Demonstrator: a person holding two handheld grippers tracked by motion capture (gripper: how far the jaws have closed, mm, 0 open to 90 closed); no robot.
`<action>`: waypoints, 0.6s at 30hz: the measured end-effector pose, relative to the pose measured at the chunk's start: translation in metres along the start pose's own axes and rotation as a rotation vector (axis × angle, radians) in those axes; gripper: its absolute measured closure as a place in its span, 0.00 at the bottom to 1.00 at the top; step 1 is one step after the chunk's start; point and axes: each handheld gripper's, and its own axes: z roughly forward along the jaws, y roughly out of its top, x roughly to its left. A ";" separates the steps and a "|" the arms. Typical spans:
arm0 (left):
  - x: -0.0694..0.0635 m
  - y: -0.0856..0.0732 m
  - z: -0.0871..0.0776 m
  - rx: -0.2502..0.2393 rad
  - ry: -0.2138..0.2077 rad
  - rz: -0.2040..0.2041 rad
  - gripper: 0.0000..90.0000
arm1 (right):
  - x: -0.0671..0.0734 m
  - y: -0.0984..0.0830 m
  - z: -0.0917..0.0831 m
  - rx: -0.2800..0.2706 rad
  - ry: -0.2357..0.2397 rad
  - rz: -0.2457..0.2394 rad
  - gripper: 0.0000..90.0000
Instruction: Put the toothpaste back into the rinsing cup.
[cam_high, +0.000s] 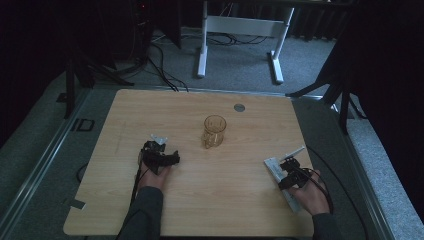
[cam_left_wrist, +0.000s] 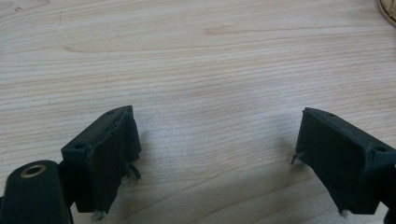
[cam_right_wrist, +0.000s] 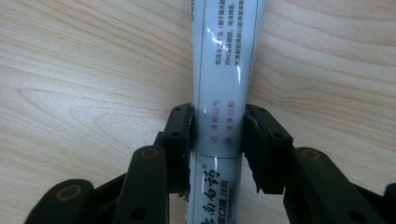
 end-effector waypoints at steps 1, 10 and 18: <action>0.000 0.000 0.000 0.000 0.000 0.000 0.14 | 0.000 0.001 0.000 0.005 0.000 0.002 0.70; 0.000 0.000 0.000 0.000 0.000 0.000 0.14 | 0.003 0.005 0.005 0.038 -0.025 0.001 0.70; 0.000 0.000 0.000 0.000 0.000 0.000 0.13 | 0.004 0.009 0.006 0.058 -0.039 -0.008 0.76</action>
